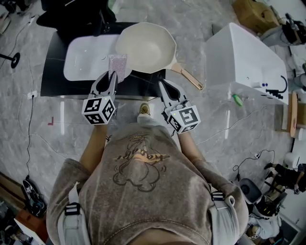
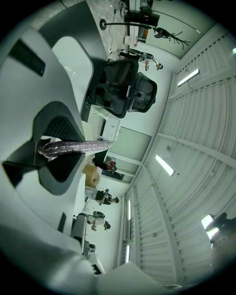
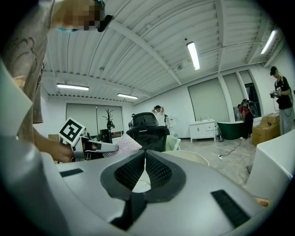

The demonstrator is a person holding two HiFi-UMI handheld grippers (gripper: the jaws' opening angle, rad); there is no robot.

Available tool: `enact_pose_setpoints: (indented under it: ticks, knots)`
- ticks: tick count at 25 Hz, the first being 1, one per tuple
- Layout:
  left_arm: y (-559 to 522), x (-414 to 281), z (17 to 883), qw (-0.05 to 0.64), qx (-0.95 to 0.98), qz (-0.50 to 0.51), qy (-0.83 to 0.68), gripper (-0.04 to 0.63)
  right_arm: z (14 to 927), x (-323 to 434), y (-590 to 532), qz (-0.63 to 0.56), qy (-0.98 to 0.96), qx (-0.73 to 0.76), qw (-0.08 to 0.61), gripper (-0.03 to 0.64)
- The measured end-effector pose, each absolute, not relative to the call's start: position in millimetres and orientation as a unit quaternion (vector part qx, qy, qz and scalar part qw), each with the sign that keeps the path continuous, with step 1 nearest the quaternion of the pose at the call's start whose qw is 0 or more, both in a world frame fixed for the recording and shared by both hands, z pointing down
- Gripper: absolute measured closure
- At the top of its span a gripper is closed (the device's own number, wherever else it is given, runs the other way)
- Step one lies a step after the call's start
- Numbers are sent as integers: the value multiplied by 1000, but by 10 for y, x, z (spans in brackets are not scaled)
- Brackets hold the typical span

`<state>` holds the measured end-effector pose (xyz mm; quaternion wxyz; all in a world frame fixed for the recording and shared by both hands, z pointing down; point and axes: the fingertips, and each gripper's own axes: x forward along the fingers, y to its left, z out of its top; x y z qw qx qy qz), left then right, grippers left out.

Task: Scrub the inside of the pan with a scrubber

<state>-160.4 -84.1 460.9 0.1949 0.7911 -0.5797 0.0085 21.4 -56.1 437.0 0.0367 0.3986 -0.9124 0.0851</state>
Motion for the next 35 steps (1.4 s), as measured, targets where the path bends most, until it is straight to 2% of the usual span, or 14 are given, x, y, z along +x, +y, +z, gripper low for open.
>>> enact_pose_setpoints:
  ticks: [14,21,22,23,24,26,29,35]
  knots:
    - [-1475,-1331,4553,203,771,2,-604,511,4293,465,-1229,75,-934,347,45,594]
    - [-1663,-1284,4558,207,782,6,-587,511,4294,488,-1428,75,-927,366,44,591]
    - [-1692,-1276,4563,208,784,8,-584,511,4311,498,-1459,77,-926,367,48,551]
    - [-1717,-1267,4567,209,787,10,-581,511,4338,509,-1485,81,-925,366,55,440]
    - [-1741,-1258,4571,210,789,11,-578,511,4372,522,-1505,82,-925,364,65,367]
    - [-1785,-1256,4577,211,792,12,-573,511,4474,552,-1530,69,-927,354,104,311]
    - [-1833,-1274,4595,215,795,12,-568,511,4722,640,-1547,36,-924,327,195,254]
    - [-1937,-1268,4649,223,798,9,-559,511,5155,851,-1662,29,-908,289,300,250]
